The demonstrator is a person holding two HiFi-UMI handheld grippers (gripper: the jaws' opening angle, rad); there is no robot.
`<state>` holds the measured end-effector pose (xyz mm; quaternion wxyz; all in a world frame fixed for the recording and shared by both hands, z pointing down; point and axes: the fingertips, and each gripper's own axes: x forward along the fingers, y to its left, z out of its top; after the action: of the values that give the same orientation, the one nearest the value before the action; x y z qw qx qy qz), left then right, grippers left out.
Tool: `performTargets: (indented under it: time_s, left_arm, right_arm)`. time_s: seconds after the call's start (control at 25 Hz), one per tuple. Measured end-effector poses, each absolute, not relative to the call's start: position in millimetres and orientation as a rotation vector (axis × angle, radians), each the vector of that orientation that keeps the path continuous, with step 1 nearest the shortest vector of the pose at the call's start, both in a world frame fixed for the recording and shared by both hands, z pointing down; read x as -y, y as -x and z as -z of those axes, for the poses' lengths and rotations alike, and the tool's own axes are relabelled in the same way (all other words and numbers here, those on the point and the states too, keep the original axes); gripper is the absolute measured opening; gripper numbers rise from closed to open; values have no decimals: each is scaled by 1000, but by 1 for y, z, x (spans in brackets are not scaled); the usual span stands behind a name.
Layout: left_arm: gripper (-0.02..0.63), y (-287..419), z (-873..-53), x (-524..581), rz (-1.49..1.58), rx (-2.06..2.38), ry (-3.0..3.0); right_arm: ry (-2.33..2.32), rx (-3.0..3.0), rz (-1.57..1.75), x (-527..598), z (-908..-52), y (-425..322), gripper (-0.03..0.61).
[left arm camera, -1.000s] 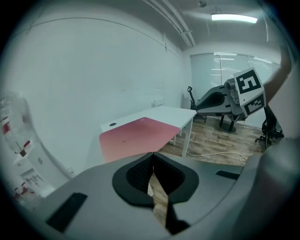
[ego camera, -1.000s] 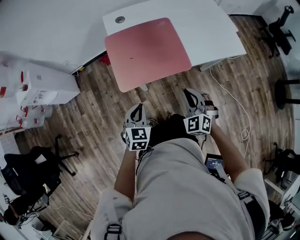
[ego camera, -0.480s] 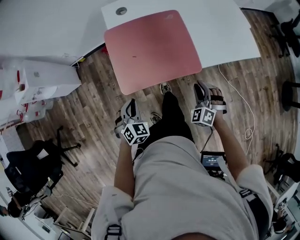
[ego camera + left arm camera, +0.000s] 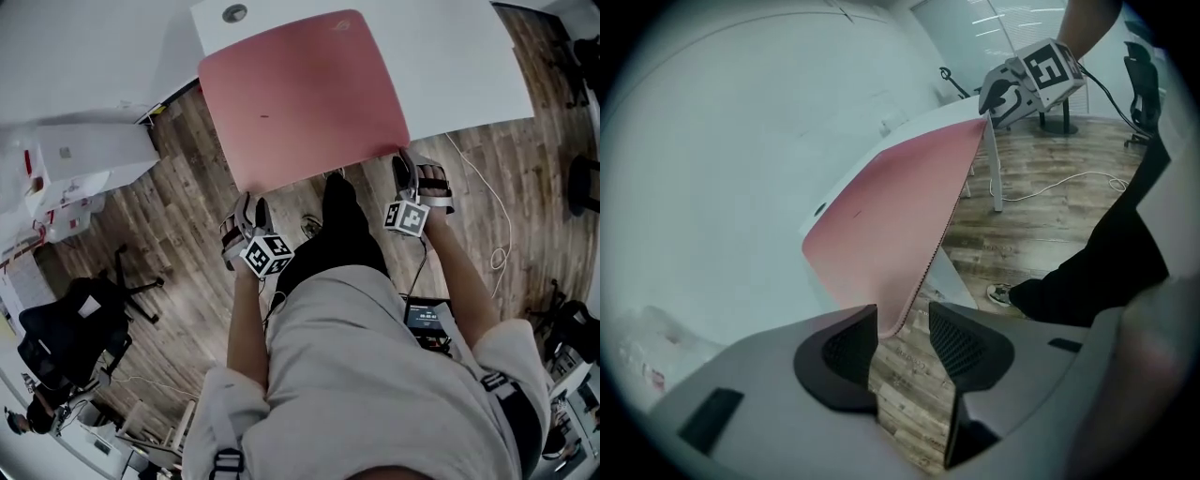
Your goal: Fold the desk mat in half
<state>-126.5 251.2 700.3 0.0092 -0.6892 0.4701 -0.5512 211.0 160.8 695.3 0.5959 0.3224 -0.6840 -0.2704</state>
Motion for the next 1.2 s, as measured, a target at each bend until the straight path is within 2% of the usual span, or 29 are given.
performTargets:
  time_s: [0.28,0.48,0.64,0.76,1.2]
  left_arm:
    - [164,120,-698,-240,1708,-1453,2115]
    - [152,124,-695,-240,1691,-1500,2132]
    - [110,122,-688,-240,1665,-1501,2140]
    - [71,121,-683,-239,1649,-1498,2129]
    - [41,130,-671,-214,1665,-1594,2179]
  right_arm:
    - [-768,1580,630,-147,-692,-210,178]
    - [-755,1592,651,-144,-685,-207,152]
    - [-780,1625,668,-145,-672,-202,72]
    - [-788,1636,661,-142,-666,-200,64]
    - [-746,1688,517,-127,-669,-194,54]
